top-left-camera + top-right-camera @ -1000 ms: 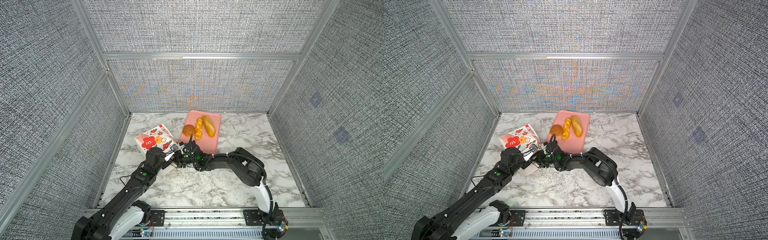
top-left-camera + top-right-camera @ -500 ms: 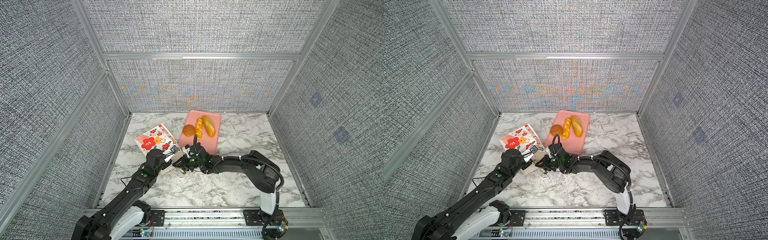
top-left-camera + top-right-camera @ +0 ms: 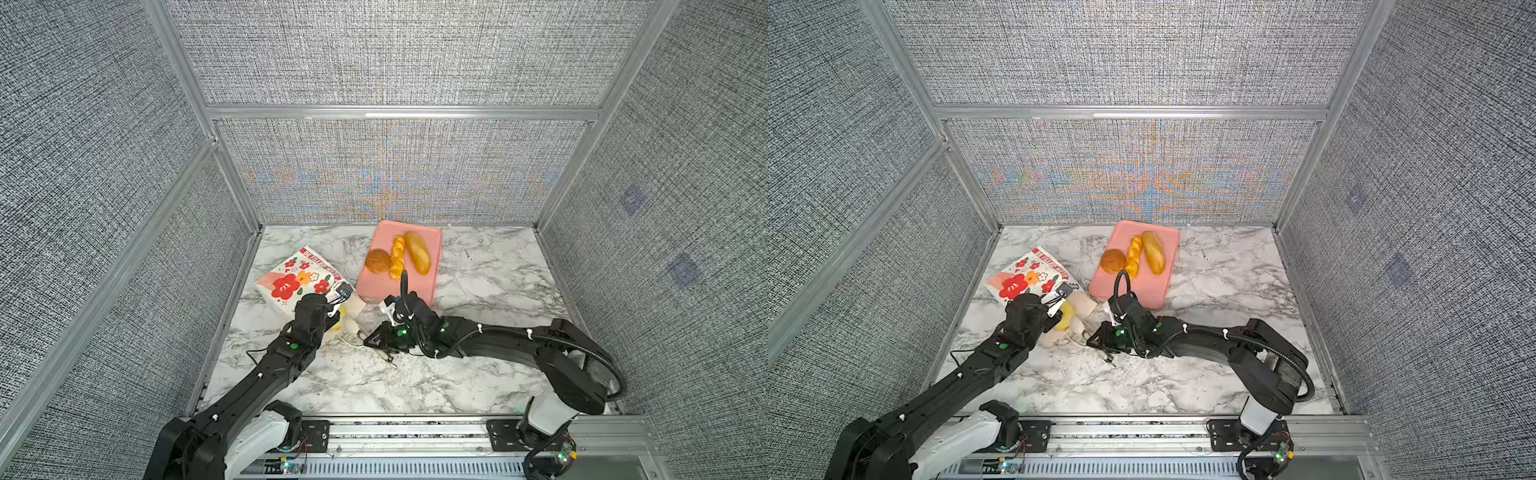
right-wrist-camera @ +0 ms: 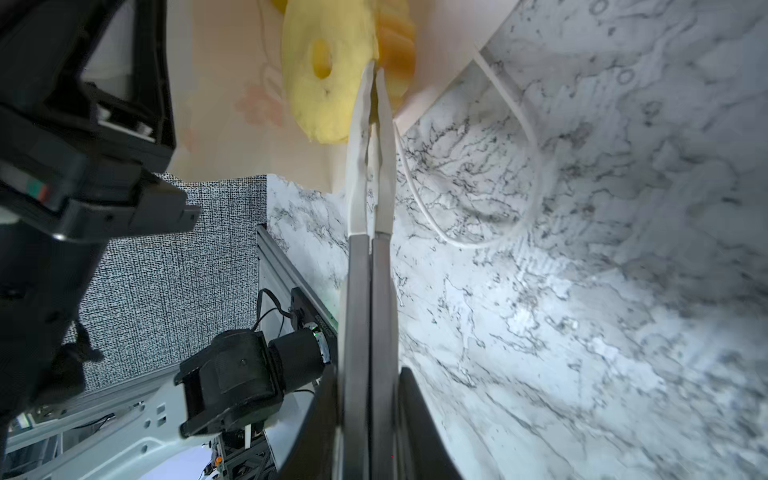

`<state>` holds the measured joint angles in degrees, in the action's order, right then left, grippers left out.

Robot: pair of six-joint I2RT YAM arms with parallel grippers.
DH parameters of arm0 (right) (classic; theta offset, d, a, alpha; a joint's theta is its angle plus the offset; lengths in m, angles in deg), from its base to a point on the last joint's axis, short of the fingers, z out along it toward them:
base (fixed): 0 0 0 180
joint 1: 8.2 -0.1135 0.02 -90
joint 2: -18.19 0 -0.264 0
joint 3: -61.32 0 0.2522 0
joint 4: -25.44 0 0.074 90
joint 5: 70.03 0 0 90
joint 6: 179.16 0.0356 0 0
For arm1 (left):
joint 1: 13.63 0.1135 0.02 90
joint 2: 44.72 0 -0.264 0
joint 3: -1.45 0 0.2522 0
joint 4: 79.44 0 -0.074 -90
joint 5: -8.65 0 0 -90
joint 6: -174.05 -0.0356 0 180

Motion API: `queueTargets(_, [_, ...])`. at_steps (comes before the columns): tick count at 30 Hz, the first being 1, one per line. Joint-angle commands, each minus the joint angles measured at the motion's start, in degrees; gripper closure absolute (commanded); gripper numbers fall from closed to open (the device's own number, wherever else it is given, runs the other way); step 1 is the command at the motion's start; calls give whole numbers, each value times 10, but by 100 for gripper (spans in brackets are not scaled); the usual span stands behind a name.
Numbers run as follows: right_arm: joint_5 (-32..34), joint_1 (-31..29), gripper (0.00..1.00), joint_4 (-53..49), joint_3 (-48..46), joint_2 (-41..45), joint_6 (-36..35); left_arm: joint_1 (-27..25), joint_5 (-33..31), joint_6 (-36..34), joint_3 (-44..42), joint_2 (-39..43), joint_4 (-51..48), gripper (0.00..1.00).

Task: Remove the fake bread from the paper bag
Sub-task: 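Pull the yellow ring-shaped bread out of the bag with the right tongs onto the tray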

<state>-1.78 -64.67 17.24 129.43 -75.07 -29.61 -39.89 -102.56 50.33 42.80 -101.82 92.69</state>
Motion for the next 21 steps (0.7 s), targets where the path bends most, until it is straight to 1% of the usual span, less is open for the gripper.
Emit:
queueTargets(1, [40, -12, 100, -52, -3, 37, -37, 0, -27, 15, 1, -3, 17, 100])
queueTargets(5, [111, -32, 100, -152, 7, 97, -67, 1, -40, 21, 2, -10, 20, 100])
queueTargets(11, [172, -40, 100, -288, 21, 177, -104, 0, -51, 28, 4, -15, 24, 100])
queueTargets(15, [218, -35, 100, -393, 51, 222, -139, 2, -56, 30, 0, -13, 25, 100])
queueTargets(18, [264, -20, 100, -455, 73, 247, -166, 2, -57, 35, -3, -8, 26, 100])
queueTargets(19, [269, -7, 100, -465, 78, 254, -176, 1, -56, 36, -4, -7, 27, 100])
queueTargets(21, [259, 31, 100, -466, 80, 261, -195, 2, -53, 39, -5, -6, 28, 100])
